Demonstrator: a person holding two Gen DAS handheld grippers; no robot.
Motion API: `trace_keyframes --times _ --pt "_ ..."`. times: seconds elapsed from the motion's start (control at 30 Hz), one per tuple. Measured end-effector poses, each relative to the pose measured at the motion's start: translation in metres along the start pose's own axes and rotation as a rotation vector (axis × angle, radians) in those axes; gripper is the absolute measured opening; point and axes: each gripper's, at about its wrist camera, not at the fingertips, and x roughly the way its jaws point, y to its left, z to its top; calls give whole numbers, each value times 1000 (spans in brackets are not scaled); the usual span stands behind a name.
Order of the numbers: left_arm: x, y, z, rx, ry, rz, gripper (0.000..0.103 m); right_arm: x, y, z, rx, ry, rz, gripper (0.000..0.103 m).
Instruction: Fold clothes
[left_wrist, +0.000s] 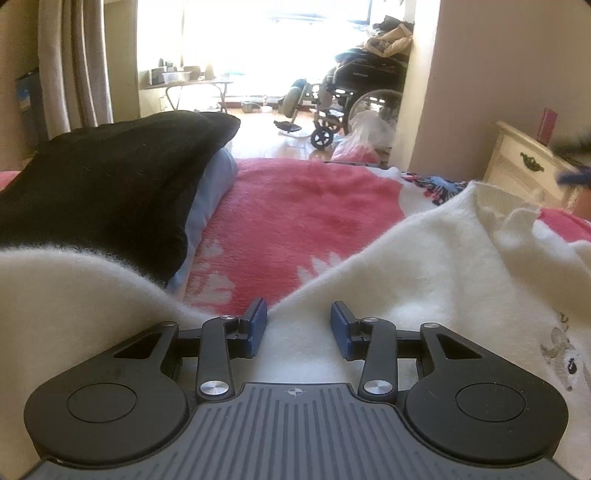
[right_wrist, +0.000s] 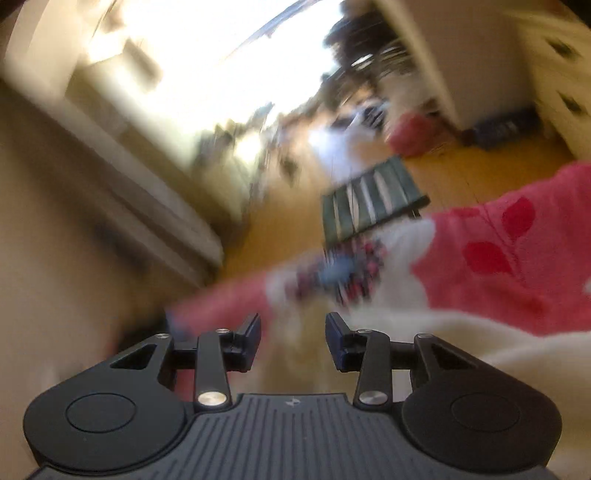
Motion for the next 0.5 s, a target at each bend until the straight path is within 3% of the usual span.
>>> trace_keyframes --times 0.1,0.17,0.23,0.3,0.4,0.5 --pt "-1 -2 1 14 10 22 39 45 0 -22 -88 195 -101 39" --pt "-1 -4 2 33 20 38 39 73 -13 -21 -123 180 -196 31" --pt "-2 -7 3 51 29 54 40 83 -30 -3 -49 66 -201 24" --pt "-2 -9 4 67 39 68 40 77 -44 16 40 -54 -223 24" --pt "-5 -10 7 67 55 74 40 29 -68 32 212 -235 -268 28" --pt "-17 -11 12 63 50 69 44 -36 -96 33 257 -273 -205 29"
